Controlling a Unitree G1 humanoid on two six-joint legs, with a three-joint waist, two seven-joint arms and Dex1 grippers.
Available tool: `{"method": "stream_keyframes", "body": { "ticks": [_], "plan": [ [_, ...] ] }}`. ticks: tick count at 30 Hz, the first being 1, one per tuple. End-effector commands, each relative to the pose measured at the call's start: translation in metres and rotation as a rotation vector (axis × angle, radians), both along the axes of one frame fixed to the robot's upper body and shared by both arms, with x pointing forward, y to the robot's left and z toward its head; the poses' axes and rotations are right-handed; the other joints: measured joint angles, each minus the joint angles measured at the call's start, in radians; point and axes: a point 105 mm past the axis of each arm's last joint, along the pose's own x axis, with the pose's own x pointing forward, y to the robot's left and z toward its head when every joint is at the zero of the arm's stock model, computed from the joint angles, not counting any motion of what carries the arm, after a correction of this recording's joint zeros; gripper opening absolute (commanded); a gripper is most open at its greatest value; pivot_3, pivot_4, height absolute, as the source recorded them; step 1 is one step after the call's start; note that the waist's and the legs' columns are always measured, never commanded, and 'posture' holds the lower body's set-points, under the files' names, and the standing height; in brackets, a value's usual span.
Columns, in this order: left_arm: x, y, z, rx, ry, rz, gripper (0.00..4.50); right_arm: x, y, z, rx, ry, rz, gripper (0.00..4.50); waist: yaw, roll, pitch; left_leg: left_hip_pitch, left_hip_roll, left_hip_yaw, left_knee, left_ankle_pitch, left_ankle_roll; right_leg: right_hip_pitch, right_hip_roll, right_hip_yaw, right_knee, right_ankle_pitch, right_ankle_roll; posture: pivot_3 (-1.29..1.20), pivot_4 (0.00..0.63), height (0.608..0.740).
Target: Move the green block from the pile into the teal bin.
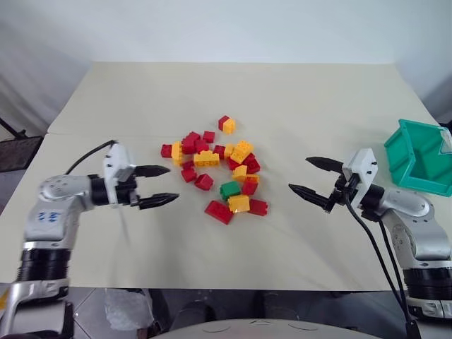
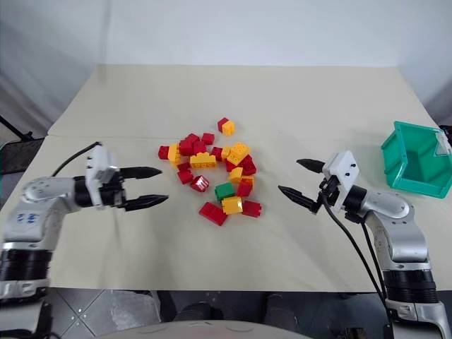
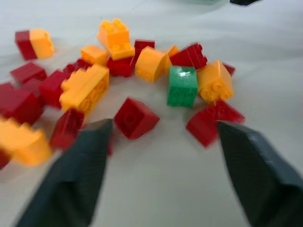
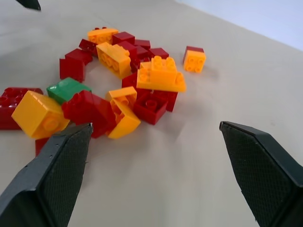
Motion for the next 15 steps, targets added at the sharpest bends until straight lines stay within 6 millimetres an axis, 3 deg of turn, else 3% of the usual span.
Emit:
{"method": "stream_keyframes", "body": {
  "ticks": [1,5,9,15],
  "plan": [
    [-0.009,0.000,0.011,-0.010,-0.040,-0.010,4.46,-0.002,-0.003,0.011,-0.005,-0.036,0.011,4.50,-0.004,0.000,0.000,0.000,0.000,0.000,0.000,0.000,0.000,0.000,0.000,0.000,0.000,0.000,0.000,0.00,0.150,0.740],
    [-0.008,-0.016,0.009,-0.030,-0.048,-0.041,4.46,0.001,-0.002,0.013,-0.004,-0.044,0.008,4.50,0.009,0.000,0.000,0.000,-0.001,0.000,0.001,0.000,0.000,0.001,0.000,0.000,0.000,0.000,0.000,0.00,0.150,0.740],
    [0.015,-0.045,0.003,0.005,-0.152,-0.035,4.46,0.001,0.000,0.015,-0.001,-0.055,0.002,4.50,0.017,0.000,0.000,0.000,-0.001,-0.001,0.002,0.000,0.000,0.001,0.000,0.000,0.001,0.000,0.000,0.00,0.150,0.740],
    [0.038,-0.088,-0.014,0.036,-0.148,-0.082,4.46,-0.001,0.000,0.015,0.004,-0.062,-0.012,4.50,0.011,0.000,0.000,0.000,-0.001,0.003,0.001,0.000,0.000,0.001,0.001,0.000,0.001,0.000,0.000,0.00,0.150,0.740]
  ]
}}
